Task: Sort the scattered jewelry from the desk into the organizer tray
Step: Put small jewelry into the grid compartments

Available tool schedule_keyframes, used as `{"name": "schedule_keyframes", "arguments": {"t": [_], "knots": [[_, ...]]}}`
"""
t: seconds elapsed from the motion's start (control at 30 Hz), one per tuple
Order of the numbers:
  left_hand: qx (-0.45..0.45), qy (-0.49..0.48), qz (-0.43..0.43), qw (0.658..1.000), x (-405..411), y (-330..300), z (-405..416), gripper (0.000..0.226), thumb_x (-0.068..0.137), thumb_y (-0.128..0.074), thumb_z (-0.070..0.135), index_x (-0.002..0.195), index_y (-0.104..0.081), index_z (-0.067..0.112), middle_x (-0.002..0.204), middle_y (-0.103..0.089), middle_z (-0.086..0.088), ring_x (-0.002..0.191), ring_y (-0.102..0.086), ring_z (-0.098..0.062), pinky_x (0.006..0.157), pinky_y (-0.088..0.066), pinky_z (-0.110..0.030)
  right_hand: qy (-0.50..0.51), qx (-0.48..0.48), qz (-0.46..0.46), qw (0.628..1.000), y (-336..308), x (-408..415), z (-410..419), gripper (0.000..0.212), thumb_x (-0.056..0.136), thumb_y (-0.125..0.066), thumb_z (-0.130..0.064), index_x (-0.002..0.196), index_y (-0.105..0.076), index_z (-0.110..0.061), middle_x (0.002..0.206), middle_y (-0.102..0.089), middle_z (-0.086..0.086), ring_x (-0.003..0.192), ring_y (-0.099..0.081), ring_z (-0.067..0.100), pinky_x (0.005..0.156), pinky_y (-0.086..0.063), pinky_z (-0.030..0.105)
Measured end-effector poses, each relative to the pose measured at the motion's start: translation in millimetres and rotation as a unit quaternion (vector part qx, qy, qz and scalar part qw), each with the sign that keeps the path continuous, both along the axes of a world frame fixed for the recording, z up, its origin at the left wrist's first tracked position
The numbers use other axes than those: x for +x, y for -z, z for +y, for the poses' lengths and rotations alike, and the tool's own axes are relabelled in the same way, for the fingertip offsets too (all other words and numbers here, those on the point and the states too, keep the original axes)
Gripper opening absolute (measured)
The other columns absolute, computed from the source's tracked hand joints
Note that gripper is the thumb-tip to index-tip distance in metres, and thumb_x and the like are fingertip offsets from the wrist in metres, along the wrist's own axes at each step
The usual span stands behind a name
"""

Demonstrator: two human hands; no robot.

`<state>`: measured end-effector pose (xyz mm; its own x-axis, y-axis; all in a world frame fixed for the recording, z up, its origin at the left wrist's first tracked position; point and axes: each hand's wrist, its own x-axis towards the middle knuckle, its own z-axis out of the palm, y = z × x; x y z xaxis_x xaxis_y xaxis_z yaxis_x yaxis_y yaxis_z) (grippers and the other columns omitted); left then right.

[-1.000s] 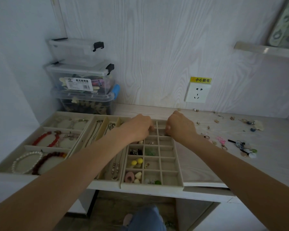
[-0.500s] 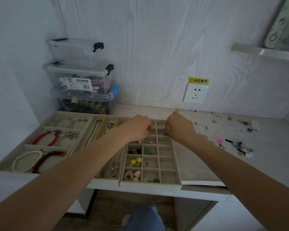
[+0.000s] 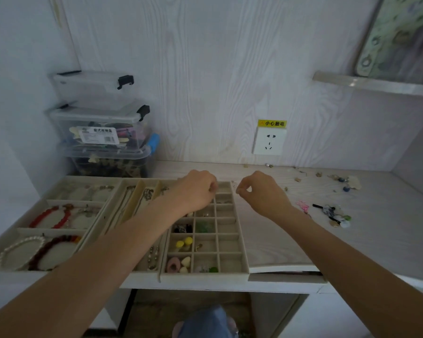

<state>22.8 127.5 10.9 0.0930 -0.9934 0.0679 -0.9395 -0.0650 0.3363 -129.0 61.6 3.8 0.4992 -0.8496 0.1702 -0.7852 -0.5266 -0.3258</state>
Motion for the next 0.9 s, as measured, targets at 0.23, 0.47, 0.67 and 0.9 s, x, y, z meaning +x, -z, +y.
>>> {"name": "schedule_keyframes", "arguments": {"t": [0.23,0.47,0.67,0.9], "knots": [[-0.045,0.057,0.026,0.997,-59.2,-13.5,-19.3,0.028,0.095,-0.046,0.013,0.118,-0.061,0.012,0.125,-0.059,-0.002,0.111,-0.055,-0.016,0.097,-0.044,-0.03,0.072,0.052,-0.06,0.994,6.4,-87.9,-19.7,0.027,0.095,-0.045,-0.01,0.11,-0.067,-0.013,0.119,-0.063,0.008,0.105,-0.06,0.023,0.085,-0.042,0.023],[0.074,0.147,0.039,0.986,-138.9,0.0,-63.8,0.037,0.096,-0.043,0.006,0.132,-0.051,0.011,0.14,-0.046,-0.007,0.127,-0.044,-0.022,0.098,-0.033,-0.023,0.167,0.108,-0.023,0.98,23.0,-173.9,-42.7,0.038,0.095,-0.04,-0.002,0.129,-0.052,-0.014,0.137,-0.05,0.007,0.12,-0.051,0.022,0.092,-0.038,0.025],[0.083,0.148,0.042,0.985,-168.8,26.8,-86.4,0.045,0.093,-0.038,-0.004,0.133,-0.05,0.009,0.139,-0.046,-0.01,0.127,-0.043,-0.026,0.106,-0.037,-0.035,0.165,0.109,-0.014,0.98,29.4,-182.0,-54.0,0.035,0.09,-0.059,-0.019,0.124,-0.06,-0.014,0.13,-0.057,0.007,0.115,-0.055,0.022,0.095,-0.04,0.028],[0.044,0.124,0.003,0.991,-192.9,48.4,-121.2,0.042,0.096,-0.039,0.005,0.134,-0.05,0.019,0.138,-0.049,-0.006,0.127,-0.044,-0.026,0.103,-0.037,-0.041,0.169,0.122,-0.027,0.978,31.4,-171.8,-66.1,0.019,0.078,-0.068,-0.007,0.096,-0.067,-0.015,0.106,-0.066,0.012,0.092,-0.062,0.023,0.068,-0.049,0.025]]}}
